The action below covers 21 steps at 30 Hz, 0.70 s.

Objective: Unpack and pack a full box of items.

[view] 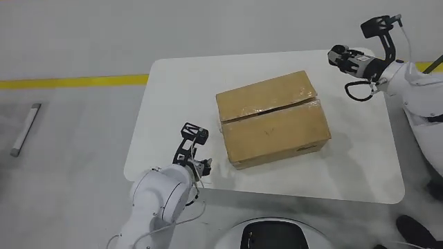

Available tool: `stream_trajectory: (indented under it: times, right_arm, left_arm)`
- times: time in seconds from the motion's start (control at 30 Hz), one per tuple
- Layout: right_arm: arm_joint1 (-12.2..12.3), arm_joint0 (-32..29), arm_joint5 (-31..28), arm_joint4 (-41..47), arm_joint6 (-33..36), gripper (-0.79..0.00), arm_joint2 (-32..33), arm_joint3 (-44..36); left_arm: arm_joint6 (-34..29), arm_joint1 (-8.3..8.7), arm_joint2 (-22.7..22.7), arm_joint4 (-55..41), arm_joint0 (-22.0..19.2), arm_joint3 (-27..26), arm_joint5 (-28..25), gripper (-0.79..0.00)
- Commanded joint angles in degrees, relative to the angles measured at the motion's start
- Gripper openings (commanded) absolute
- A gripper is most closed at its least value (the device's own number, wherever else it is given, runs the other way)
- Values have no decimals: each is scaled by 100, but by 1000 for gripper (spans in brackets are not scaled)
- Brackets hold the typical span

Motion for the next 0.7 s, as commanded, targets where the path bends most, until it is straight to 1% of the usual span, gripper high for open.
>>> stream_trajectory:
  times: [0.0, 0.1, 0.23, 0.37, 0.43, 0.57, 0.67]
  right_arm:
    - [-28, 104, -15, -62, -56, -785, -154, 35]
    - [-58, 213, 1, -62, -95, -785, -277, 118]
    - [-82, 324, -29, -55, -93, -785, -369, 233]
    - [-92, 406, -38, -8, -75, -785, -382, 268]
    - [-94, 414, -50, 32, -73, -785, -376, 277]
    - [-97, 417, -48, 70, -81, -785, -366, 268]
    - [-100, 431, -65, 70, -100, -785, -369, 290]
  left_arm:
    - [-148, 4, -17, -28, 60, -1, 67, -785]
    - [-299, -4, -13, -408, 159, -9, 119, -785]
    - [-428, -10, 120, -1102, 150, 74, -197, -785]
    - [-406, -14, 224, -1623, -27, 321, -488, -785]
    - [-372, -13, 286, -1727, -152, 509, -607, -785]
    - [-271, -26, 459, -1911, -403, 831, -719, -785]
    - [-280, -27, 544, -2038, -543, 969, -779, -785]
